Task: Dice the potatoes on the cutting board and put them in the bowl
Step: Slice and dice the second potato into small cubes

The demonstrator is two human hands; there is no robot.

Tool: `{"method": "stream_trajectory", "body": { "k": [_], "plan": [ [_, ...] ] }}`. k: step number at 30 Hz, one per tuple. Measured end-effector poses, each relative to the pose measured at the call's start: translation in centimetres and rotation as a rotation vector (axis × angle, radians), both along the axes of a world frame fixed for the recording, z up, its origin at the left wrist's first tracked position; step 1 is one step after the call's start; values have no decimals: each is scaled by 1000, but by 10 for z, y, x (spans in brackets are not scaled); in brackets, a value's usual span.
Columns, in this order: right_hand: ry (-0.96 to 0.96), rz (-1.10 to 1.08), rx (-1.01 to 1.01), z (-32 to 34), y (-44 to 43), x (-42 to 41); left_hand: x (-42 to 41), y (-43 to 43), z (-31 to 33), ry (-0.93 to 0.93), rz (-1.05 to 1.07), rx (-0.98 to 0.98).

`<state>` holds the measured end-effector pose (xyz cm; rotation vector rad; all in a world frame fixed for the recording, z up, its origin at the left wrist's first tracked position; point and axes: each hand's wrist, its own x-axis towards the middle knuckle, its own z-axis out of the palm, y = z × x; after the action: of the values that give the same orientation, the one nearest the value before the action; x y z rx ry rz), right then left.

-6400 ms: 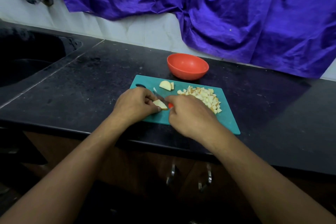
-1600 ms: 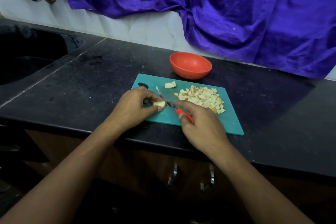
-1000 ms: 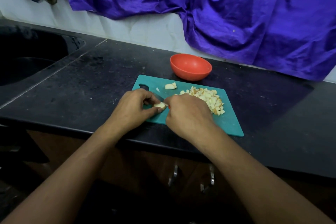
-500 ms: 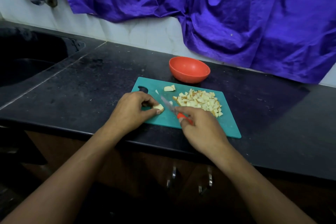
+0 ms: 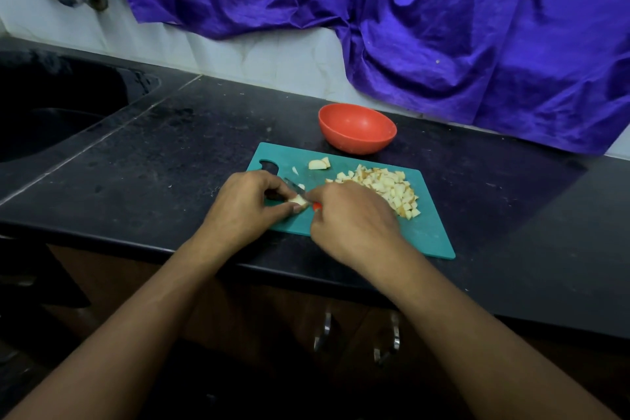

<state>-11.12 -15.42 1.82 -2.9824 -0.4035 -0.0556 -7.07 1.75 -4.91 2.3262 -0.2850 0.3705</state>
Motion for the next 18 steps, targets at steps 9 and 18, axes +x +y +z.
{"method": "stream_trajectory", "body": {
  "k": [9, 18],
  "plan": [
    [-116, 64, 124, -45, -38, -26, 1, 1, -2, -12, 21, 6],
    [13, -45, 355, -12, -34, -10, -1, 3, -2, -8, 7, -7]
  ]
}}
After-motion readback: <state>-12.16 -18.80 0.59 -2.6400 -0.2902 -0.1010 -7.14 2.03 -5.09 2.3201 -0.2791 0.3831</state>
